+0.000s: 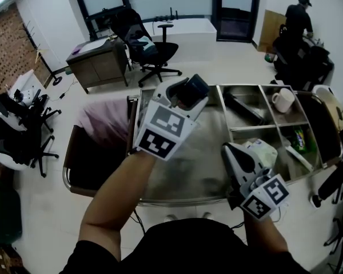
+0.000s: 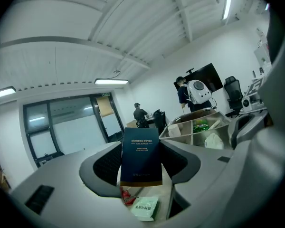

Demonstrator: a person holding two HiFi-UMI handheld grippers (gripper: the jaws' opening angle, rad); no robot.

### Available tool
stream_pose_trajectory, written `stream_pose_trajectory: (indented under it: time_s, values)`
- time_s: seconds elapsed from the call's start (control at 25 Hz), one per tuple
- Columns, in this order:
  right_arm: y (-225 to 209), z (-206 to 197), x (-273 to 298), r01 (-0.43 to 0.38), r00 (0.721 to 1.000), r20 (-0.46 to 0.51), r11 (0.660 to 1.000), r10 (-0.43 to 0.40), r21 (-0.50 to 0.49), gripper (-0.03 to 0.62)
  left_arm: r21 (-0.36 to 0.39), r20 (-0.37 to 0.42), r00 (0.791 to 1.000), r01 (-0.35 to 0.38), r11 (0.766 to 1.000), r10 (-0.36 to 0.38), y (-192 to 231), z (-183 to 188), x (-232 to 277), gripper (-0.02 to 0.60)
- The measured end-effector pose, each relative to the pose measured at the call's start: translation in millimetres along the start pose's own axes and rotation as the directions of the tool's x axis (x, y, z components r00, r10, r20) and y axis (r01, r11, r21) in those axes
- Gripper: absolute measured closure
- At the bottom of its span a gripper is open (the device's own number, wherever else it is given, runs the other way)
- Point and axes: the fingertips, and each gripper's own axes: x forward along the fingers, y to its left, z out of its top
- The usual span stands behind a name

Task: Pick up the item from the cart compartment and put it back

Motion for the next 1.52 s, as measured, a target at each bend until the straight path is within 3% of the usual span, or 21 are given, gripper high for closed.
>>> stream_pose_trajectory:
  time_s: [0.4, 0.88, 1.0, 1.44, 1.48, 1.52]
  values:
    - [-9, 3, -7, 0.023, 1.000, 0.009, 1.000, -0.023, 0.004, 0.574, -0.089, -0.155, 0.986, 0.050, 0.995, -0.063, 5, -33, 84, 0.334]
    - [-19, 8, -10, 0.040, 0.999, 0.004, 0.999, -0.040, -0.002, 0.574, -0.103, -0.304, 0.949, 0.050, 0.993, -0.079, 9, -89, 126, 0.330]
    - [-18, 9, -10, 0.043, 0.999, 0.005, 0.999, -0.043, -0.001, 0.574, -0.130, -0.321, 0.941, 0.066, 0.989, -0.105, 7, -97, 126, 0.276]
    - [-12, 4, -1, 0.023, 1.000, -0.002, 1.000, -0.023, 0.004, 0.574, -0.155, -0.288, 0.952, 0.060, 0.986, -0.103, 16, -94, 109, 0.276]
    - [-11, 3, 0, 0.020, 1.000, -0.003, 1.000, -0.020, 0.004, 0.574, -0.156, -0.284, 0.953, 0.063, 0.986, -0.106, 16, -93, 106, 0.282]
    - [-10, 3, 1, 0.017, 1.000, -0.004, 1.000, -0.017, 0.003, 0.574, -0.157, -0.283, 0.953, 0.063, 0.986, -0.106, 16, -93, 103, 0.329]
